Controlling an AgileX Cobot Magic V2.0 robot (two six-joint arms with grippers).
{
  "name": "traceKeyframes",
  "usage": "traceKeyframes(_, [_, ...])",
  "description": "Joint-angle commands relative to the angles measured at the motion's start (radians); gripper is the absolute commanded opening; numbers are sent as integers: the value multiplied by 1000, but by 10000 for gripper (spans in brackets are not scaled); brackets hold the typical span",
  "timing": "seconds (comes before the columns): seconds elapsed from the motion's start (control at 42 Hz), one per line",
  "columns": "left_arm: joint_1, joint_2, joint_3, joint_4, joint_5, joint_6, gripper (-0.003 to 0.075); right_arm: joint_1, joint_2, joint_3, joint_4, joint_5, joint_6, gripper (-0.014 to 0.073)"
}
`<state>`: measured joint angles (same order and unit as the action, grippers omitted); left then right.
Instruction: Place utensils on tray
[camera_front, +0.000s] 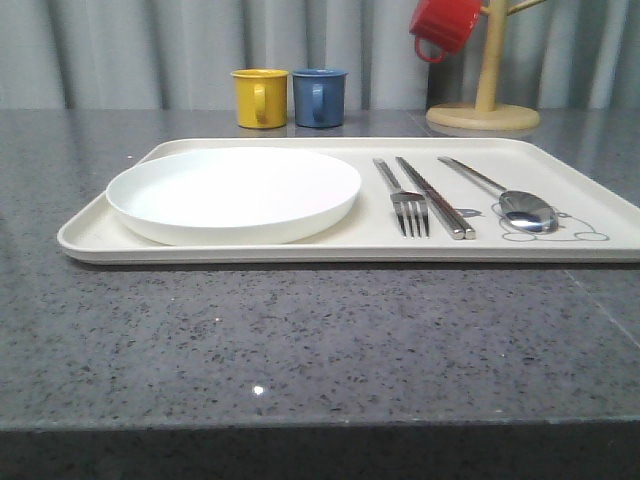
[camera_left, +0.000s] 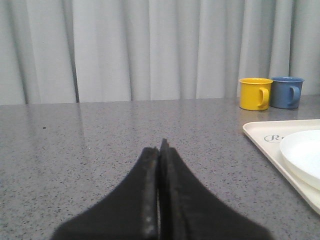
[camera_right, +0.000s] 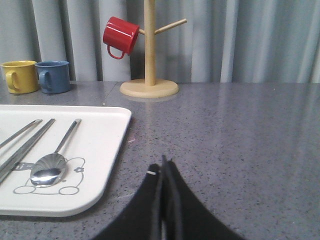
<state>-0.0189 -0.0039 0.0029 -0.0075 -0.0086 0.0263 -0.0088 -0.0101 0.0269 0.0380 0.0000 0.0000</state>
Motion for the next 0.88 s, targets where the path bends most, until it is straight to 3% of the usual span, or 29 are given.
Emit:
traceKeyframes(0.0, [-5, -21, 13, -9, -84, -4, -20, -3, -16, 0, -13, -87, 9, -67])
traceKeyframes(0.857, [-5, -21, 13, -9, -84, -4, -20, -3, -16, 0, -27, -85, 22, -67])
